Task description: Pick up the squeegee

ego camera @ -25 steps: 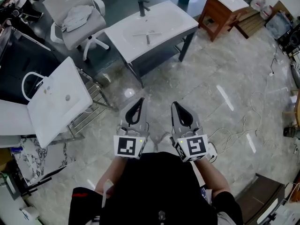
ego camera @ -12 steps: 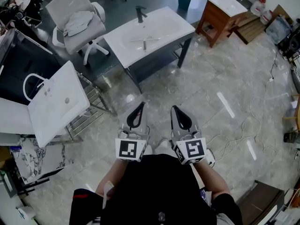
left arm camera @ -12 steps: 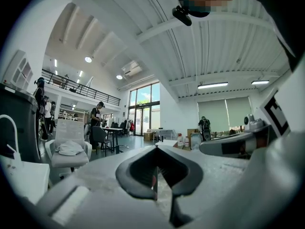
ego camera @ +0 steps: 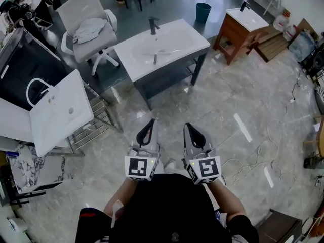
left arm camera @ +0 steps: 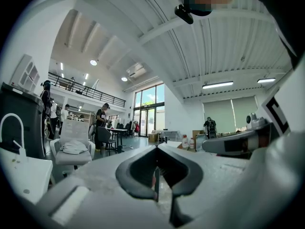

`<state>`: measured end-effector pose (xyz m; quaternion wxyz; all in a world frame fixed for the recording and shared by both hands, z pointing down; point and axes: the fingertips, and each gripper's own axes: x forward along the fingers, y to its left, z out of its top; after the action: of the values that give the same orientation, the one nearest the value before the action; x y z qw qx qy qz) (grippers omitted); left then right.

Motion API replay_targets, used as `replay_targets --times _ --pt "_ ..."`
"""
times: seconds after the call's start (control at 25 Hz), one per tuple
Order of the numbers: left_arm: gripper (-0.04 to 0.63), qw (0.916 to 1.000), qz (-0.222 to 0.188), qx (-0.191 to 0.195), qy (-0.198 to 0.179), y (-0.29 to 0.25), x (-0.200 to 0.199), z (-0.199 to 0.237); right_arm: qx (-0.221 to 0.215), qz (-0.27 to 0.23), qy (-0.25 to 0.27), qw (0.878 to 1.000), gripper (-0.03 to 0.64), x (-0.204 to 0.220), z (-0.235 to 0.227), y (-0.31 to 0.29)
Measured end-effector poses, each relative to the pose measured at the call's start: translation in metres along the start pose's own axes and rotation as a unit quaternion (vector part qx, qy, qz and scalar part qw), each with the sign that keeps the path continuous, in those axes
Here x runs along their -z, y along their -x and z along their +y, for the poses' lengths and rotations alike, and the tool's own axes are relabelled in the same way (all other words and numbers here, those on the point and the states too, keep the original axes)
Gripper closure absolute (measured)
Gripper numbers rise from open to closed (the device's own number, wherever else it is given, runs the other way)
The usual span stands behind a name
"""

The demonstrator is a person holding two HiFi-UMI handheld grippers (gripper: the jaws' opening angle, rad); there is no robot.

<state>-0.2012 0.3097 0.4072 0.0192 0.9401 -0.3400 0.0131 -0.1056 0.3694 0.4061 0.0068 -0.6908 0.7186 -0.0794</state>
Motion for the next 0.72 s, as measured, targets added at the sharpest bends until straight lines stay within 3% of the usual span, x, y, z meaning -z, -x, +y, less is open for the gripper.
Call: replay_targets --times 0.4,0.64,0.72 --pt "0.594 0.9995 -0.002 -0.014 0.029 -0.025 0.001 0.008 0.017 0.008 -0.003 1.000 0.615 0.002 -0.024 -0.014" --pt "0.594 0.9999 -0.010 -0.005 0.008 -0.054 0.000 0.021 0.029 0.020 -0.002 0.999 0.615 0.005 -0.039 -0.037" --pt "0.594 0.9997 -0.011 -0.008 0.019 -0.065 -0.003 0.027 0.030 0.019 -0.001 0.999 0.615 0.003 -0.042 -0.049"
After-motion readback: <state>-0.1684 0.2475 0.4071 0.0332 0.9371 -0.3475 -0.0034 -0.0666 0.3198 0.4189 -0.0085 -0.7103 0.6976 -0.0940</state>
